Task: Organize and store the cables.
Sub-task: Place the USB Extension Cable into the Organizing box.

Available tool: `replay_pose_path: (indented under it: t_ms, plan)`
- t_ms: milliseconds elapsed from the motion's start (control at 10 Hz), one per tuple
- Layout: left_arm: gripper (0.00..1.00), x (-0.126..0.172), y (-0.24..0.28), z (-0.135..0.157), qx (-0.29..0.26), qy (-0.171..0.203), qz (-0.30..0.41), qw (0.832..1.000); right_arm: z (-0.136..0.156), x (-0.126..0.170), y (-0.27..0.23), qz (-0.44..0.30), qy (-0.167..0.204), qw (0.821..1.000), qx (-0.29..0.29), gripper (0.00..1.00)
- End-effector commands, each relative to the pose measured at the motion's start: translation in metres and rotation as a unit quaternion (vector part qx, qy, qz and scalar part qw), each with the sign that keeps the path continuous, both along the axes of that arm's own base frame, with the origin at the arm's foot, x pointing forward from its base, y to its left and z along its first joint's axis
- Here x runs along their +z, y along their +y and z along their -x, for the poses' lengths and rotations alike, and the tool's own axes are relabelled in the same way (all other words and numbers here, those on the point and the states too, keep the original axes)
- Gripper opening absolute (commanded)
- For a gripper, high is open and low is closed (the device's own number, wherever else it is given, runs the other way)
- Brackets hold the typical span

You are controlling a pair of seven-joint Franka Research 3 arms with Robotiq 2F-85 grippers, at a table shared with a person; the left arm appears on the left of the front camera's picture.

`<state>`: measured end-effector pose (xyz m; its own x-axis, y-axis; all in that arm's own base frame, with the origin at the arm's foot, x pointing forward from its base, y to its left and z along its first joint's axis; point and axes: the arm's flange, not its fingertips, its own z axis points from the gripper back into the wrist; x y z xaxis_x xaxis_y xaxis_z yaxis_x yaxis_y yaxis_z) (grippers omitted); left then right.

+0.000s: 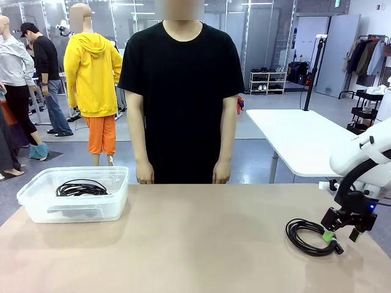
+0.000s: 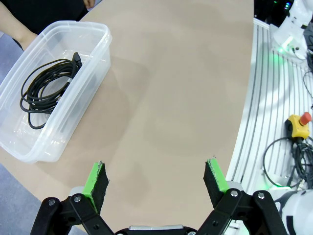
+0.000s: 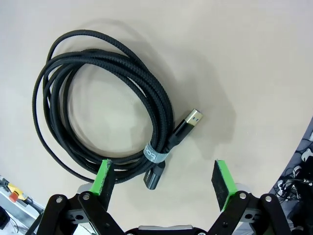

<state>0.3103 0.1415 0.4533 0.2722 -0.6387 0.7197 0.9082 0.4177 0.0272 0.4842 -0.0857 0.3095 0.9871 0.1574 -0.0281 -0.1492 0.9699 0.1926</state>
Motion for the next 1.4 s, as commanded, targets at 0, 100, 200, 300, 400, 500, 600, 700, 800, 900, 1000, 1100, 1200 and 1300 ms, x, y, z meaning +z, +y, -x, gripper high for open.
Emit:
replay_pose_path:
  t_ms: [0,100,200,300,400,500,600,700,800,900,1000,1100,1200,1300]
  plan:
    - [1.00,-0.0004,0.0005,0.0014,0.000,-0.001,-0.005,1.000,-0.0092,-0.0048,0.0044,0.004,-0.006,1.000,-0.017,1.00]
    - [1.00,-0.0004,0.0005,0.0014,0.000,-0.001,-0.005,1.000,-0.0101,-0.0067,0.0043,0.004,-0.005,1.000,-0.019,0.95]
    - [1.00,-0.0004,0.0005,0.0014,0.000,-0.001,-0.005,1.000,-0.0106,-0.0069,0.0044,0.007,-0.010,1.000,-0.021,0.57]
    - [1.00,-0.0004,0.0005,0.0014,0.000,-0.001,-0.005,1.000,-0.0108,-0.0077,0.0055,0.009,-0.011,1.000,-0.022,0.39]
    - [1.00,-0.0004,0.0005,0.0014,0.000,-0.001,-0.005,1.000,-0.0112,-0.0108,0.0058,0.010,-0.009,1.000,-0.025,0.00]
    - [1.00,-0.0004,0.0005,0.0014,0.000,-0.001,-0.005,1.000,-0.0118,-0.0128,0.0064,0.009,-0.008,1.000,-0.028,0.00]
    - [1.00,-0.0004,0.0005,0.0014,0.000,-0.001,-0.005,1.000,-0.0120,-0.0138,0.0078,0.010,-0.008,0.999,-0.029,0.00]
    - [1.00,-0.0004,0.0005,0.0014,0.000,-0.001,-0.005,1.000,-0.0121,-0.0129,0.0087,0.011,-0.010,0.999,-0.029,0.19]
    - [1.00,-0.0004,0.0005,0.0014,0.000,-0.001,-0.005,1.000,-0.0119,-0.0125,0.0088,0.012,-0.011,0.999,-0.031,0.08]
    - [1.00,-0.0004,0.0005,0.0014,0.000,-0.001,-0.005,1.000,-0.0118,-0.0125,0.0093,0.014,-0.010,0.999,-0.031,0.00]
    - [1.00,-0.0004,0.0005,0.0014,0.000,-0.001,-0.005,1.000,-0.0116,-0.0120,0.0103,0.014,-0.011,0.999,-0.030,0.00]
    - [1.00,-0.0004,0.0005,0.0014,0.000,-0.001,-0.005,1.000,-0.0115,-0.0103,0.0111,0.016,-0.010,0.999,-0.029,0.00]
    - [1.00,-0.0004,0.0005,0.0014,0.000,-0.001,-0.005,1.000,-0.0114,-0.0081,0.0119,0.017,-0.010,0.999,-0.028,0.00]
    - [1.00,-0.0004,0.0005,0.0014,0.000,-0.001,-0.005,1.000,-0.0109,-0.0063,0.0124,0.021,-0.005,0.999,-0.026,0.00]
